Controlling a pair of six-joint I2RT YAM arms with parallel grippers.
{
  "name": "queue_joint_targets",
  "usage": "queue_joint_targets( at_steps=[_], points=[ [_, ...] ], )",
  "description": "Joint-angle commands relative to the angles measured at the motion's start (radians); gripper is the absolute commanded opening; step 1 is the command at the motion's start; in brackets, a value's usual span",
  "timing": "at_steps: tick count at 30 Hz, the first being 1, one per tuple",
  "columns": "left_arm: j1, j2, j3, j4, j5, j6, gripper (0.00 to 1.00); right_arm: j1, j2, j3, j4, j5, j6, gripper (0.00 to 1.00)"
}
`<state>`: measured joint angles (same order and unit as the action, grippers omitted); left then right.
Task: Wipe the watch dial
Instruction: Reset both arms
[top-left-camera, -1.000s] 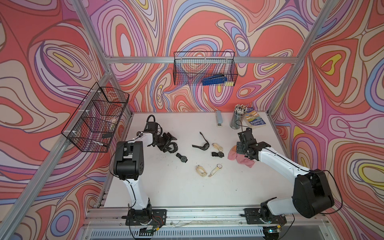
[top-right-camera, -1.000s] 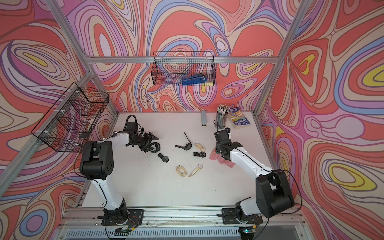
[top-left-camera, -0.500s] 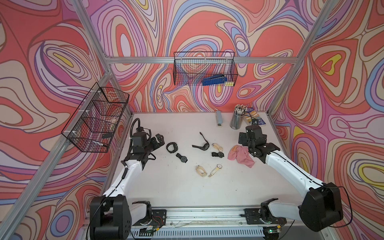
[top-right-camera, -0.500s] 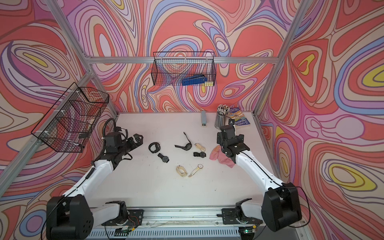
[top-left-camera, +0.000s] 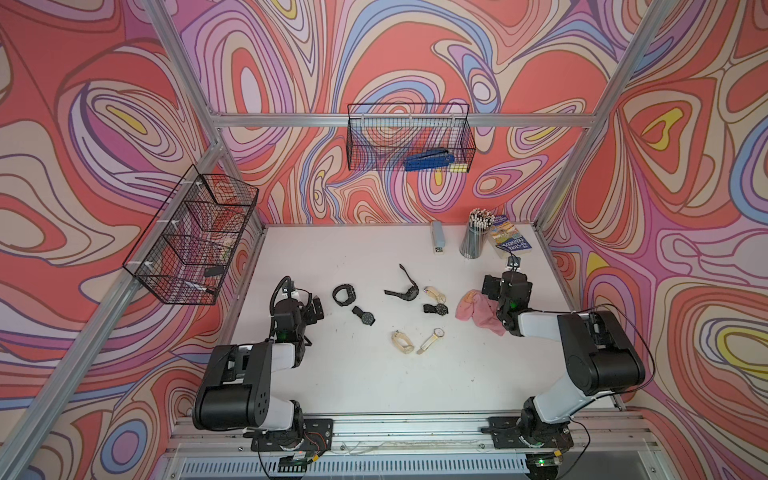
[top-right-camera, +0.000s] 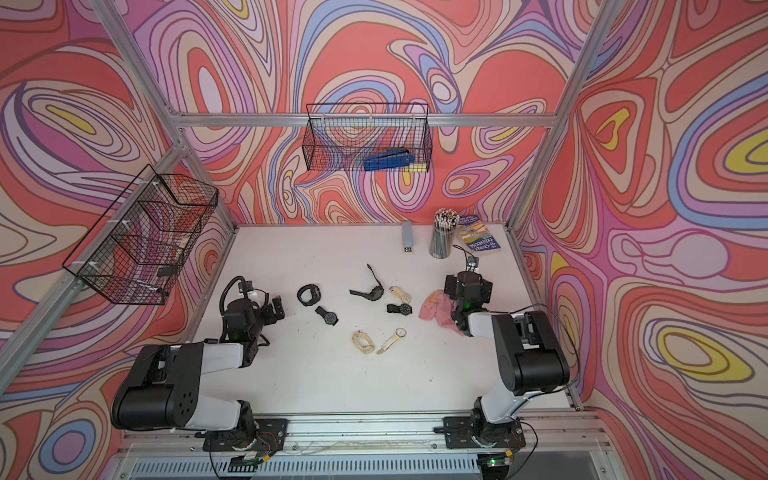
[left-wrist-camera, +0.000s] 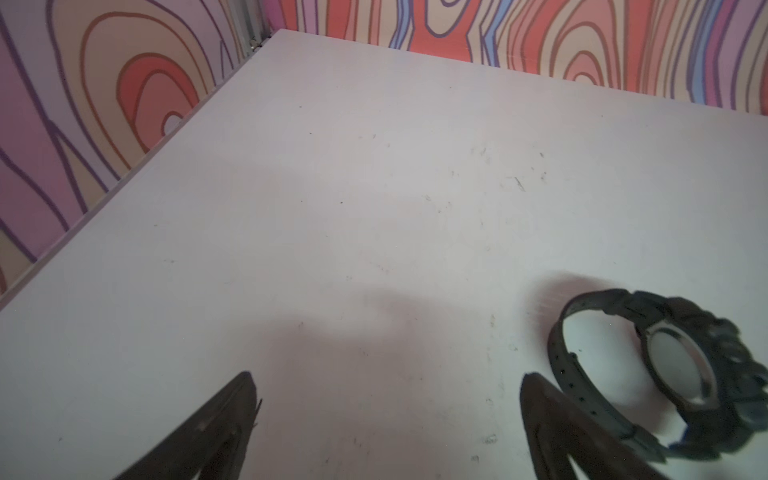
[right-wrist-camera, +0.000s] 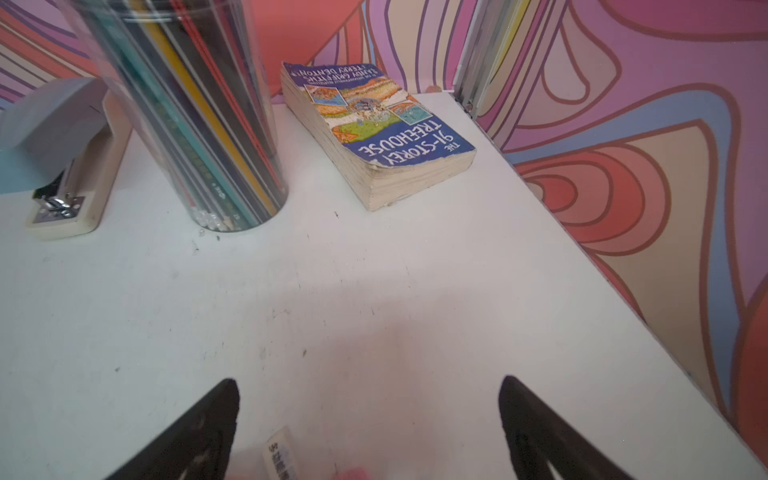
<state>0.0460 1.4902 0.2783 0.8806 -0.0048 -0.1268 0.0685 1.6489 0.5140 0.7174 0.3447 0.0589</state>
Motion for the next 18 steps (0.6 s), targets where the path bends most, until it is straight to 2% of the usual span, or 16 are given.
queue_joint_targets(
  at_steps=[1, 3, 4, 5, 6, 7, 9, 12, 14, 18],
  points=[
    [0.003, 0.056, -0.039, 0.293, 0.113, 0.084, 1.00, -0.005, 0.072, -0.153, 0.482, -0.052, -0.045, 0.98],
    [0.003, 0.010, 0.010, 0.112, 0.029, 0.050, 1.00, -0.004, 0.064, -0.115, 0.387, -0.059, -0.036, 0.98],
    [0.003, 0.039, 0.028, 0.117, -0.011, 0.034, 1.00, -0.005, 0.069, -0.087, 0.348, -0.053, -0.038, 0.98],
    [0.000, 0.057, 0.047, 0.122, 0.029, 0.057, 1.00, -0.007, 0.060, -0.059, 0.266, -0.066, -0.025, 0.98],
    [-0.001, 0.040, 0.084, 0.018, 0.108, 0.088, 1.00, -0.012, 0.070, -0.068, 0.307, -0.068, -0.029, 0.98],
    [-0.006, 0.033, 0.118, -0.065, 0.139, 0.111, 1.00, -0.013, 0.066, -0.066, 0.297, -0.068, -0.030, 0.98],
    [-0.017, 0.055, 0.083, 0.047, 0.099, 0.104, 1.00, -0.012, 0.071, -0.063, 0.295, -0.069, -0.028, 0.98],
    [-0.017, 0.045, 0.113, -0.032, 0.086, 0.103, 1.00, -0.014, 0.068, -0.062, 0.285, -0.072, -0.026, 0.98],
    [-0.017, 0.050, 0.097, 0.010, 0.101, 0.108, 1.00, -0.014, 0.069, -0.061, 0.288, -0.071, -0.025, 0.98],
    [-0.020, 0.058, 0.114, -0.020, 0.101, 0.109, 1.00, -0.018, 0.073, -0.050, 0.269, -0.082, -0.020, 0.98]
  ],
)
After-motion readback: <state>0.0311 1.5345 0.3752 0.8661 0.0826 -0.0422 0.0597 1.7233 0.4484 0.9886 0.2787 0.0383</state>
